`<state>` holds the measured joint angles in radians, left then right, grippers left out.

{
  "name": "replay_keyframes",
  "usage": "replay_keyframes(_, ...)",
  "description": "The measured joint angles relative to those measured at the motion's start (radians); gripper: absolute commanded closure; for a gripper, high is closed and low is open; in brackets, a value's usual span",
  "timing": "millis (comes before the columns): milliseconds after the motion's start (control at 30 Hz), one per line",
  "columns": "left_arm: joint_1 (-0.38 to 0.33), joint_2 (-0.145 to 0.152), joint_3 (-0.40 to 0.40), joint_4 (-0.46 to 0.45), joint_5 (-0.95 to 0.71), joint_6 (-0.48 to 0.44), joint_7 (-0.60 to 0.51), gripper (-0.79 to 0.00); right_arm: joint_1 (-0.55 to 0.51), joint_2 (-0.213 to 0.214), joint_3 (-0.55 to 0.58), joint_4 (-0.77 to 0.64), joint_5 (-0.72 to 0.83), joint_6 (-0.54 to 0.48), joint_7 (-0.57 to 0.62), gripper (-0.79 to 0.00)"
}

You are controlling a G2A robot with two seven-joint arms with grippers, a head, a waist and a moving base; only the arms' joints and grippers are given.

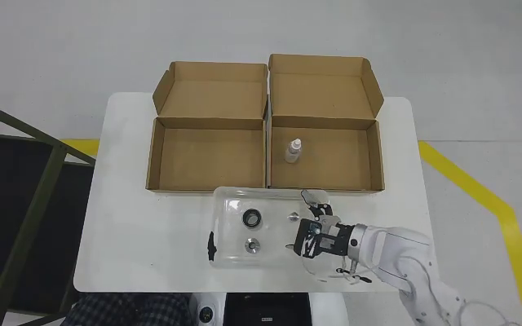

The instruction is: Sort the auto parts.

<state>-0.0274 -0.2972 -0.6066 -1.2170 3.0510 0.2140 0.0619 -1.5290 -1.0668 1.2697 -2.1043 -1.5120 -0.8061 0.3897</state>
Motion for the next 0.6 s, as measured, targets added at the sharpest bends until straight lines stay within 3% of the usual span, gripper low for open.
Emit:
replay_keyframes(333,0.000,0.000,0.000,0.000,0.000,0.000,0.000,-0.785,0.030,-0.001,-0.050,0.054,-0.044,0.028,0.019,-0.782)
replay_keyframes(600,0.000,0.000,0.000,0.000,0.000,0.000,0.000,-0.785,0.071,-0.004,-0.095,0.094,-0.068,0.043,0.075,-0.677)
